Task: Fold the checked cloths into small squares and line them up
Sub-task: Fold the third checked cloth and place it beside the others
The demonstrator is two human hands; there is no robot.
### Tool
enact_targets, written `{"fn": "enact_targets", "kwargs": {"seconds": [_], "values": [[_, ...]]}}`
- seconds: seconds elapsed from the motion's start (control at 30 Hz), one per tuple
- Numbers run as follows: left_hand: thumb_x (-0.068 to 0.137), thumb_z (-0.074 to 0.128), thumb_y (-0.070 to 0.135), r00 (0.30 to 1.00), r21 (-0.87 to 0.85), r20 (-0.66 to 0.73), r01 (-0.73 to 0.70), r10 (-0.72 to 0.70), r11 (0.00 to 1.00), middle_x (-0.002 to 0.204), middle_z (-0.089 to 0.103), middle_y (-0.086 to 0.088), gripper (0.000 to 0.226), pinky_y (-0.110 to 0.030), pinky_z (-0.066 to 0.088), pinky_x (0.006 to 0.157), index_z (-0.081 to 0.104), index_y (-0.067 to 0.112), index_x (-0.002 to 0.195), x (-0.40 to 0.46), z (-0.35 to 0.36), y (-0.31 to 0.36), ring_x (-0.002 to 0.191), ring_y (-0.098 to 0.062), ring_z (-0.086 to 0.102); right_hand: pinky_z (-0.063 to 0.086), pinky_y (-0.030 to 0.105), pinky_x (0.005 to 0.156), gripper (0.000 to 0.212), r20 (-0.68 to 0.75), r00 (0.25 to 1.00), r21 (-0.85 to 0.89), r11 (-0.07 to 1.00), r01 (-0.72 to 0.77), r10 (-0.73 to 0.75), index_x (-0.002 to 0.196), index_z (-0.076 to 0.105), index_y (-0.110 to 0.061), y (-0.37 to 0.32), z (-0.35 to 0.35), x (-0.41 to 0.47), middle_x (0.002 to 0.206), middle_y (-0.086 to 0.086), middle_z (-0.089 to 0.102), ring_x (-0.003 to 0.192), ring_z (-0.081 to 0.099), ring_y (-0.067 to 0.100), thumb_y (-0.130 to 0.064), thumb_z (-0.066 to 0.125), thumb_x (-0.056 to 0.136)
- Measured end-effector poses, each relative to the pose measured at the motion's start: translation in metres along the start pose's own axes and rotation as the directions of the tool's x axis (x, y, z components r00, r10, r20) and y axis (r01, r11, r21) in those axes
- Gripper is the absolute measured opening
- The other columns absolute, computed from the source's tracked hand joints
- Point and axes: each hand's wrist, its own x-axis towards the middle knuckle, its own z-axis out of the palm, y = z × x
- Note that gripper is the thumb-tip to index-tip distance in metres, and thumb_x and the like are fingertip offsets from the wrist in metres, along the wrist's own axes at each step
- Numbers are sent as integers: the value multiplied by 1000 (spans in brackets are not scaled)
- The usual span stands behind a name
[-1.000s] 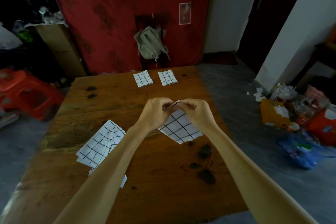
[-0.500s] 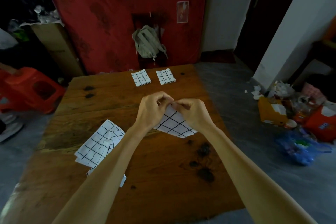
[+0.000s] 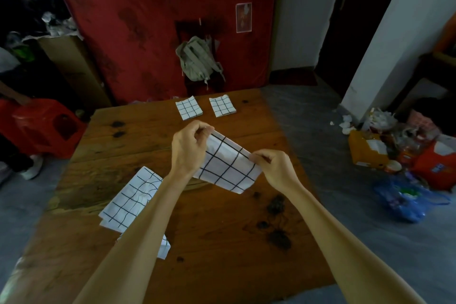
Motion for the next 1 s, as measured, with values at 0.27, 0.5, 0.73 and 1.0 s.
{"fn": "enact_targets", "kwargs": {"seconds": [0.27, 0.5, 0.73, 1.0], "values": [[92, 60, 14, 990, 29, -132, 44, -40, 999, 80, 66, 5, 9, -8, 43, 59, 68, 10, 93, -2, -6, -11, 64, 2, 56, 53, 22, 66, 12, 15, 1000, -173, 985, -2, 5, 90, 68, -23, 19, -5, -5, 80, -10, 66, 69, 62, 3, -28, 58, 94], [91, 62, 17, 999, 95, 48, -20, 15, 995, 76, 69, 4, 10, -33, 52, 54, 70, 12, 94, 0, -7, -9, 60, -15, 61, 48, 14, 81, 27, -60, 997, -104, 994, 31, -37, 121, 62, -18, -4, 9, 5, 113, -10, 64, 97, 60, 2, -23, 58, 94], [91, 62, 15, 996, -34, 72, -42, 44, 999, 82, 69, 8, 8, -9, 45, 63, 70, 13, 88, -14, 7, -1, 73, 1, 62, 49, 17, 66, 18, 23, 959, -105, 954, 282, -281, 108, 70, -15, -55, 26, 21, 87, -14, 67, 73, 60, -3, -20, 58, 96], [90, 62, 13, 996, -57, -95, -9, 3, 998, 78, 65, 9, 8, -12, 46, 59, 69, 10, 92, -1, -11, -8, 69, -2, 59, 54, 20, 74, 19, -36, 988, -82, 986, 146, -149, 110, 68, -17, -28, 17, 8, 92, -16, 65, 81, 63, 2, -22, 55, 97]]}}
